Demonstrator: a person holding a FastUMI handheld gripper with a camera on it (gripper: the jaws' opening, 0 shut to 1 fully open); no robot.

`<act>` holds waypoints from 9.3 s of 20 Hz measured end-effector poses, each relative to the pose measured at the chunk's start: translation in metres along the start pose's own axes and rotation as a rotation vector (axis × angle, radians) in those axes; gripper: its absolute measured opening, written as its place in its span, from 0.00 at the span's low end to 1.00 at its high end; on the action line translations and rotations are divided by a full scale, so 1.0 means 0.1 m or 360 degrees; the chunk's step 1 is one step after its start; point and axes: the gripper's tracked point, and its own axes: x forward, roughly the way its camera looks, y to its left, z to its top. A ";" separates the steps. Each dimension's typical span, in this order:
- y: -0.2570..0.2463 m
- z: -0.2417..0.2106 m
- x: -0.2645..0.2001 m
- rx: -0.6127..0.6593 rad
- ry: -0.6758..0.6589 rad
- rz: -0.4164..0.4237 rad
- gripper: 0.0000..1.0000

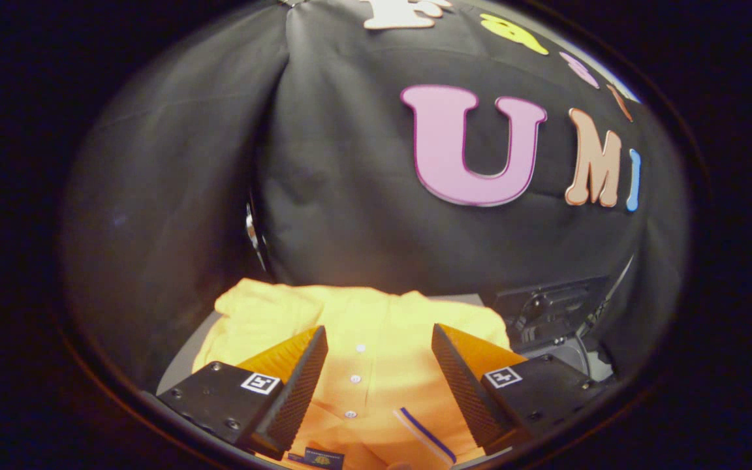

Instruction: Put the clothes into the washing machine and then close the washing machine lid.

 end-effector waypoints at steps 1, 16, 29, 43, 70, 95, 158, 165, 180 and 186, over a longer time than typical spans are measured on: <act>0.00 -0.05 0.04 -0.0005 0.0027 -0.0019 0.98; 0.04 -0.32 0.09 0.0218 0.0224 0.0574 0.05; -0.79 1.52 -0.93 0.0132 -0.0455 0.0398 0.01; -2.24 0.79 -0.16 -0.0141 -0.0391 -0.0072 0.01; -2.52 -2.16 1.32 0.0145 0.0305 -0.0203 0.05; -2.72 0.35 0.39 0.0136 -0.0286 -0.0382 0.97; -2.69 1.12 1.88 0.0116 -0.0907 -0.0273 0.98; -2.66 1.13 1.84 0.0107 -0.0938 -0.0257 0.98; -2.62 1.07 1.77 0.0089 -0.1053 -0.0192 0.98; -2.57 0.40 1.66 0.0069 -0.0888 -0.0217 0.98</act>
